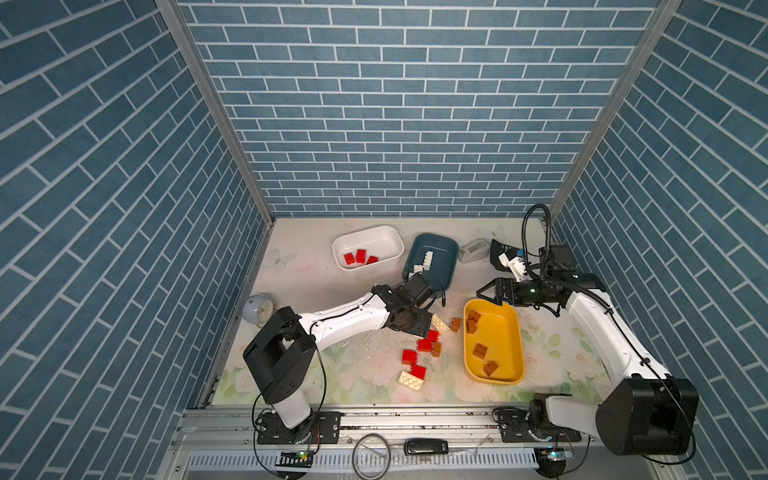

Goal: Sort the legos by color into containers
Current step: 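Move the open left gripper back over the brick pile, then lower the left gripper onto a red brick in the pile and grasp it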

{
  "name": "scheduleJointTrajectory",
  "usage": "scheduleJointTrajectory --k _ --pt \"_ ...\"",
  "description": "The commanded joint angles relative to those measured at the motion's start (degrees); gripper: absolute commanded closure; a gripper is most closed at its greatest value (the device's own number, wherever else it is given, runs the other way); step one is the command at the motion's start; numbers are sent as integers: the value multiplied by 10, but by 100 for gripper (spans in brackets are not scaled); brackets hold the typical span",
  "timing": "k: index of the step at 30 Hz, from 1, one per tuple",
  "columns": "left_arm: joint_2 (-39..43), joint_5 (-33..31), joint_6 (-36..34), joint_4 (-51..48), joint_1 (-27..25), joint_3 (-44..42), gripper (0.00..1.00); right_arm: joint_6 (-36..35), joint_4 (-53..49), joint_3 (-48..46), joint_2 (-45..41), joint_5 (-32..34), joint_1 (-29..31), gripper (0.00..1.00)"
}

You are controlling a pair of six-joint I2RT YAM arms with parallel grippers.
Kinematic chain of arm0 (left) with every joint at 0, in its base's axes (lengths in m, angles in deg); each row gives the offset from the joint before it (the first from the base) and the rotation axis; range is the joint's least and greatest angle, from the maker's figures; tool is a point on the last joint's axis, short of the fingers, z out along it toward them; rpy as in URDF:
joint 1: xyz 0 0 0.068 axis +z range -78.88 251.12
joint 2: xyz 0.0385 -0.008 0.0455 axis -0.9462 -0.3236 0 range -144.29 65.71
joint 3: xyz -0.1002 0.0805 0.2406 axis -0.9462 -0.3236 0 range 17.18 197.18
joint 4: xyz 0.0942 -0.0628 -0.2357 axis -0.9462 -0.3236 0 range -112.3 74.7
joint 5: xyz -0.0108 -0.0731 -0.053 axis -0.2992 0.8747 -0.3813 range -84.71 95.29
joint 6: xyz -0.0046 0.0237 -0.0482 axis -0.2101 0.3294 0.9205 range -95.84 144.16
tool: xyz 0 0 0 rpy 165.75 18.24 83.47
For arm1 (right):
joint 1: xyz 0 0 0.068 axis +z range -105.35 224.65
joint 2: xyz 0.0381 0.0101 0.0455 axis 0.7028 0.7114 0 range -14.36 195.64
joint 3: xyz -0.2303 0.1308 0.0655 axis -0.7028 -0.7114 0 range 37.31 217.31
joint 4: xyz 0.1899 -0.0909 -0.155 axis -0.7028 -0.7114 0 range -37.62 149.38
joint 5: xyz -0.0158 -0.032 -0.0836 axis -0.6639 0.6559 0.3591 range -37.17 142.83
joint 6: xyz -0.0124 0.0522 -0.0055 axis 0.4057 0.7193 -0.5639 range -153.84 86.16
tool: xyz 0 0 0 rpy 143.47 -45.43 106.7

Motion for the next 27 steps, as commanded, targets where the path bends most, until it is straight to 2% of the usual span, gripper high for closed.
scheduleJointTrajectory --k 1,14,27 --pt "33 -6 19 -24 -5 -32 27 13 13 -13 -7 -5 15 3" --pt "16 -22 46 -46 -80 -54 25 21 22 -23 4 1 39 2" --pt "-5 -72 34 -65 -83 -74 25 19 20 -24 6 2 42 2"
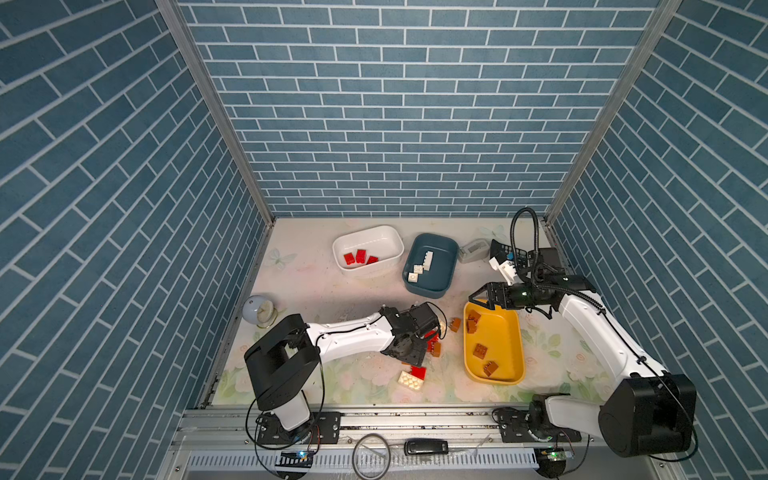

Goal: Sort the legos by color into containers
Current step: 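Lower the left gripper onto a red brick in the pile and grasp it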

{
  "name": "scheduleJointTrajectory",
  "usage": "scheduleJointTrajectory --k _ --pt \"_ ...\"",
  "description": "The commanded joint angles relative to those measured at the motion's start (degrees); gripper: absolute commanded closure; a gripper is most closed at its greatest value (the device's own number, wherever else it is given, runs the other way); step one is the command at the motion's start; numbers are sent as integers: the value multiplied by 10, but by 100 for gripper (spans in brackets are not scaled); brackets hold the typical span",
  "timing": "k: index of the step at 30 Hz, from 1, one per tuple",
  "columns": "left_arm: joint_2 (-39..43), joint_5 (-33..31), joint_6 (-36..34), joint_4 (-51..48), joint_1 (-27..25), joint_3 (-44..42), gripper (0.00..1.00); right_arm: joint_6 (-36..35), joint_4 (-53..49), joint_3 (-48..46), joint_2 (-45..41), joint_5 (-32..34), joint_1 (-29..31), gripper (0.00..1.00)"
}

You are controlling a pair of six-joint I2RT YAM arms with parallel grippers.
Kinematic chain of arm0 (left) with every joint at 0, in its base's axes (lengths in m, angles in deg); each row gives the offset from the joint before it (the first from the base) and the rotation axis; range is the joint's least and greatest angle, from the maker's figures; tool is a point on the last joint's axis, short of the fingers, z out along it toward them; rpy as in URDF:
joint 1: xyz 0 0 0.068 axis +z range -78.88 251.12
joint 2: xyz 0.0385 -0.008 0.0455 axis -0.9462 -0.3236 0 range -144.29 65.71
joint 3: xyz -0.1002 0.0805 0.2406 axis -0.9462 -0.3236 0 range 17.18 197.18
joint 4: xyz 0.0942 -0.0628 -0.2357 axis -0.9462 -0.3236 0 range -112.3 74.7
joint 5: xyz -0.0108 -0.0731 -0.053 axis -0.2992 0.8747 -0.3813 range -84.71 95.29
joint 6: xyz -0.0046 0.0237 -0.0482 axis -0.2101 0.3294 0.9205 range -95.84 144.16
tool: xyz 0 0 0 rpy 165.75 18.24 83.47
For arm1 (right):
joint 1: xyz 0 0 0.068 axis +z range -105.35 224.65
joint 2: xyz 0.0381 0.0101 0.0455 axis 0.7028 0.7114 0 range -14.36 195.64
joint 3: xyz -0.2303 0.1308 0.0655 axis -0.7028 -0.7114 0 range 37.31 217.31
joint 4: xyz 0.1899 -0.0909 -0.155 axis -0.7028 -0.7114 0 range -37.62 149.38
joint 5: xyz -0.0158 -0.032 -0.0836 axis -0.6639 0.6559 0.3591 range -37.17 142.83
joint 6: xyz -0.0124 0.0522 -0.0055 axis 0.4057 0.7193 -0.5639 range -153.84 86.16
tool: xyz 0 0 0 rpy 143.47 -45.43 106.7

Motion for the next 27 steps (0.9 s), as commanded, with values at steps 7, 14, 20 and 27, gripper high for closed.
scheduleJointTrajectory --k 7,14,20,27 --pt "4 -52 -20 -45 28 -18 27 7 -1 -9 2 1 5 2" --pt "27 -68 -59 -70 55 2 27 10 1 -14 -2 4 7 2" --pt "75 -14 -231 -38 62 18 28 10 2 -16 -3 2 6 2" --pt "74 121 -568 -141 121 66 30 8 6 -14 4 -3 7 2"
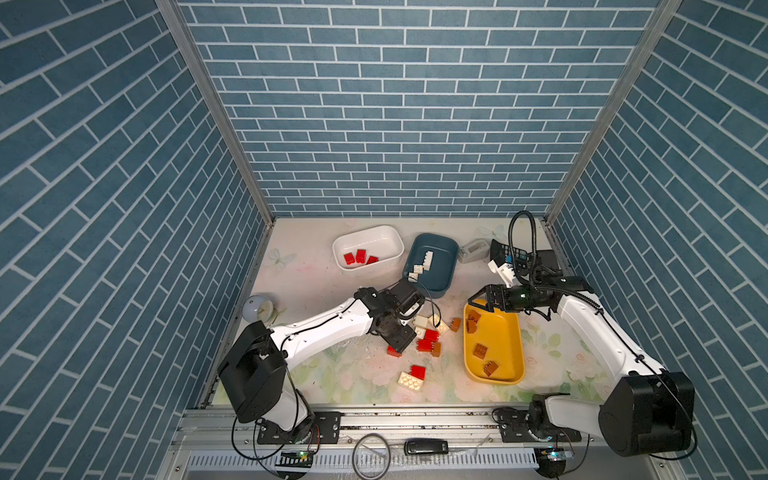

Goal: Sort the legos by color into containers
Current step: 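Lower the left gripper onto a red brick in the pile and grasp it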

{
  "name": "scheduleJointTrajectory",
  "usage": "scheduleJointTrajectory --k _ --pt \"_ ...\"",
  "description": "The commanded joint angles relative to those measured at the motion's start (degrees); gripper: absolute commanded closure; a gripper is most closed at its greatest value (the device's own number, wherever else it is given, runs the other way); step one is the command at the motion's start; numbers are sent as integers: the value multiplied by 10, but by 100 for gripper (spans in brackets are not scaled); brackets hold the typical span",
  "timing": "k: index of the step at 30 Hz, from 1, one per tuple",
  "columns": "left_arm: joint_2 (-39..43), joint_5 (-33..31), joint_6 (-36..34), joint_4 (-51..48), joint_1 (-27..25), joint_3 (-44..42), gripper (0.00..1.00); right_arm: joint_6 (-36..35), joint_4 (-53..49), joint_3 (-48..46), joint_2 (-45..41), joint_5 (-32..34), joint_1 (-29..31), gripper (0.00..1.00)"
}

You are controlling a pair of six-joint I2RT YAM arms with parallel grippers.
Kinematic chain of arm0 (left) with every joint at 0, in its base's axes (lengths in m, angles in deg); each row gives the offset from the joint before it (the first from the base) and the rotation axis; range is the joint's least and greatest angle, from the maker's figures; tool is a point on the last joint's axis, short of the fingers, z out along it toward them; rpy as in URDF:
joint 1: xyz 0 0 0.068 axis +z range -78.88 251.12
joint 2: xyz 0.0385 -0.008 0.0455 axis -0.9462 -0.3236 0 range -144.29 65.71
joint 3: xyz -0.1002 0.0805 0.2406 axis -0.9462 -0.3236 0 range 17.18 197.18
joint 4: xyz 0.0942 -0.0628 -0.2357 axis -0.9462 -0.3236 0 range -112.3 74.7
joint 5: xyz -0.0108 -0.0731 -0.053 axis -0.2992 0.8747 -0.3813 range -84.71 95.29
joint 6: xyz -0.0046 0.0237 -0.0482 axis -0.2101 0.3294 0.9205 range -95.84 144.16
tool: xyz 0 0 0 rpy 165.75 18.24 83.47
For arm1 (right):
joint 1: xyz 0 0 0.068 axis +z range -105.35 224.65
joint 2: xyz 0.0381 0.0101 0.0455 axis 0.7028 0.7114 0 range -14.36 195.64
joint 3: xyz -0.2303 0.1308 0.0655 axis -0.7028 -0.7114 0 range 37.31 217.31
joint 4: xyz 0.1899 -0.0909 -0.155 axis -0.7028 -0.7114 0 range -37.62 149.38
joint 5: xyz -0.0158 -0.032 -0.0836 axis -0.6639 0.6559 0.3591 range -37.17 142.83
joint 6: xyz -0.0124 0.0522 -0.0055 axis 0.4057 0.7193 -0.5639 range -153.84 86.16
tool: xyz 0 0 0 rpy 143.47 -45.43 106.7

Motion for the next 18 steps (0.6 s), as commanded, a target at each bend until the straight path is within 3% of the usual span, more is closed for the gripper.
scheduleJointTrajectory --k 1,4,8,18 --pt "-8 49 -212 -70 23 16 29 4 4 -1 4 -5 4 2" --pt "-30 33 -286 -94 29 30 27 3 4 2 5 -5 4 2" --pt "-59 58 -337 -83 31 40 29 4 4 0 6 -5 4 3" --pt "-108 60 -391 -30 17 21 32 2 2 -1 9 -3 4 2"
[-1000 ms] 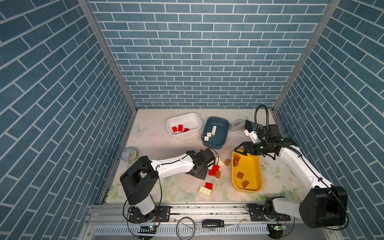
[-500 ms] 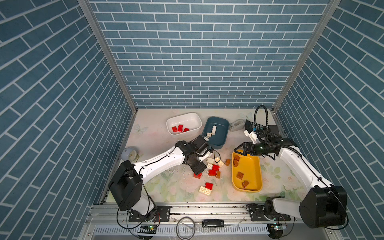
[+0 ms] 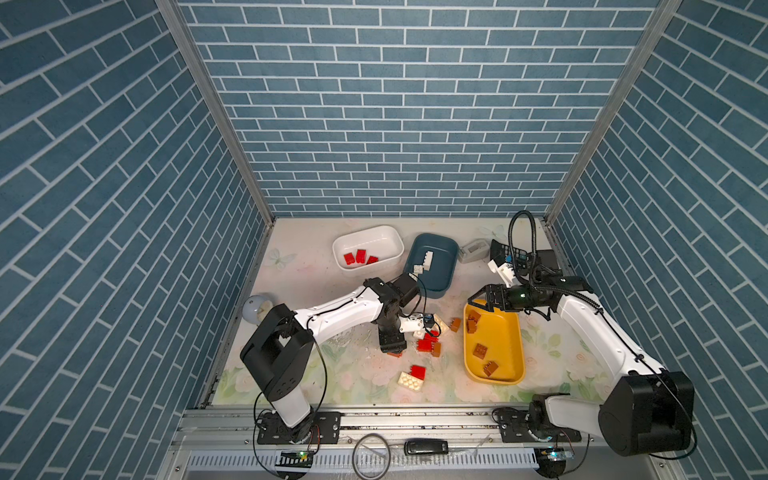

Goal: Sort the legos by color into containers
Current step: 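Lower the left gripper onto a red brick in the pile and grasp it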

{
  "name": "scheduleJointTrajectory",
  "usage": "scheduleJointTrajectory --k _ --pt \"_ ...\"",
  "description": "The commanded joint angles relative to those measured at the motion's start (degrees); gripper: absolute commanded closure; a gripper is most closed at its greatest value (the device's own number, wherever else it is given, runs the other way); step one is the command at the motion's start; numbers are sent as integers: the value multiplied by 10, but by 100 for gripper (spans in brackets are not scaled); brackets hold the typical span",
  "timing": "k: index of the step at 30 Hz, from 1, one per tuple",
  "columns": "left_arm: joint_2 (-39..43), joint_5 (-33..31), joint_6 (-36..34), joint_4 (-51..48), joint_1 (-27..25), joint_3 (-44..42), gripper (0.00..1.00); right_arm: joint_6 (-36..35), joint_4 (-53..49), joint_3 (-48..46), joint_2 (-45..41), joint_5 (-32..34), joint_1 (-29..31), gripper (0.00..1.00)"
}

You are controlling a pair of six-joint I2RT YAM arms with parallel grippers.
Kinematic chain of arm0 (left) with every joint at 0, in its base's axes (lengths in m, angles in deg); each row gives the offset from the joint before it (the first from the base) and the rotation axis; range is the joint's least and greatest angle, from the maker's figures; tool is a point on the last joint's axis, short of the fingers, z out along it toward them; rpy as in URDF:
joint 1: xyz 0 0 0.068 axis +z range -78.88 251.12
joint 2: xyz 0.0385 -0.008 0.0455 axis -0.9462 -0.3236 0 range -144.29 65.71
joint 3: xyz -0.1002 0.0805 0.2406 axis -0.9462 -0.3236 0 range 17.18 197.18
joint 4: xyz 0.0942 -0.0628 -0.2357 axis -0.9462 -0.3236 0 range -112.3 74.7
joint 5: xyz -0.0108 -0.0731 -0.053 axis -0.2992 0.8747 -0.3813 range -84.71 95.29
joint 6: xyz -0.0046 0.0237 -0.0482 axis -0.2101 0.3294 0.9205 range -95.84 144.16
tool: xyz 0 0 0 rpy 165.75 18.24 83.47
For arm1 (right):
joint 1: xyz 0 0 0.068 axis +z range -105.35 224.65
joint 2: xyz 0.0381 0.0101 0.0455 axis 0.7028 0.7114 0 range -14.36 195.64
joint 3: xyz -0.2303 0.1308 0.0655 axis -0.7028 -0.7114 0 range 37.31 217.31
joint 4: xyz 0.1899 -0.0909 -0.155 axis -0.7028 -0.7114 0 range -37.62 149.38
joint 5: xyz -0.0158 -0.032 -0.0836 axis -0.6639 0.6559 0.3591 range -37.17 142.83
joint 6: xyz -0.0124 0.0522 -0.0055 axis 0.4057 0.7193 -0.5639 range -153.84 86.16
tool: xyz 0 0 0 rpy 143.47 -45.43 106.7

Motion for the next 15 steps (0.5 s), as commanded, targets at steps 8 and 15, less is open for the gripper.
scheduleJointTrajectory --k 8,15 --pt "-34 -10 -36 21 -14 -20 36 3 0 -2 14 -6 4 2" --pt "-52 -26 -41 31 -20 -34 40 2 1 -1 18 -5 5 3"
